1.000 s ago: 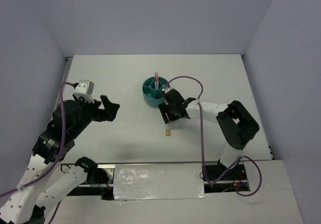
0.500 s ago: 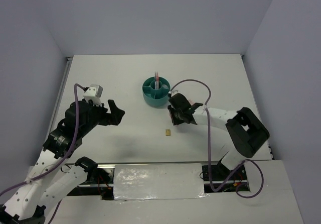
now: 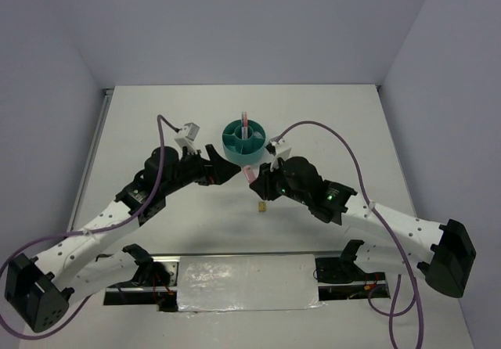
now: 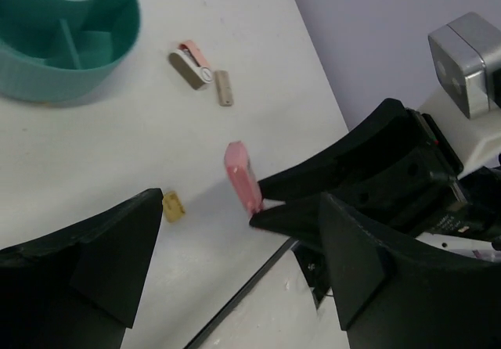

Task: Sort the stationery into containers
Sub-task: Place the stationery in the storage box.

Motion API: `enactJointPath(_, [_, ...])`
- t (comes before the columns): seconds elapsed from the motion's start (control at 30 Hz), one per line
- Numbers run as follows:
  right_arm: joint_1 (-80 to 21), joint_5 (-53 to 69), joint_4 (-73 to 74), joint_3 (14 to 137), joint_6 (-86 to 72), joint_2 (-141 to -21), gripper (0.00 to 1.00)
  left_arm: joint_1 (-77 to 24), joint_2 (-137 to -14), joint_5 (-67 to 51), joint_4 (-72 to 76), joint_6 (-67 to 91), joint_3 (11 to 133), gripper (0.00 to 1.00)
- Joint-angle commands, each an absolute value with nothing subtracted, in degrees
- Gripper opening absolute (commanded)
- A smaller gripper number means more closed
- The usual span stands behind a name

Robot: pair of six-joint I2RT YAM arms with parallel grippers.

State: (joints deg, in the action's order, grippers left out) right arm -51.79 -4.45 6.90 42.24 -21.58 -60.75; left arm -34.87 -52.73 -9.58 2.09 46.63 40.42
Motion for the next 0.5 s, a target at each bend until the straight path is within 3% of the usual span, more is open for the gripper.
enactJointPath(0.0, [-54.0, -5.0, 2.6, 42.6, -25.1, -57.7, 0.00, -38.1, -56.1, -10.4, 12.3, 48.8, 45.0, 0.92])
enactJointPath(0.1, [-55.0, -5.0, 1.8, 43.0, -25.7, -56.3, 0.00, -40.5, -57.7, -7.7, 11.4, 48.5, 46.1, 0.83])
enactJointPath(0.23, [-56.2, -4.9, 0.4, 43.0, -25.8, -55.5, 0.00, -41.2, -58.7, -6.2, 11.7, 48.9, 45.4, 0.80])
enactJointPath(0.47, [-57.4, -6.3, -1.5, 44.2, -25.2, -56.5, 0.00, -41.3, -59.9, -8.3, 13.7, 49.7, 44.7, 0.56])
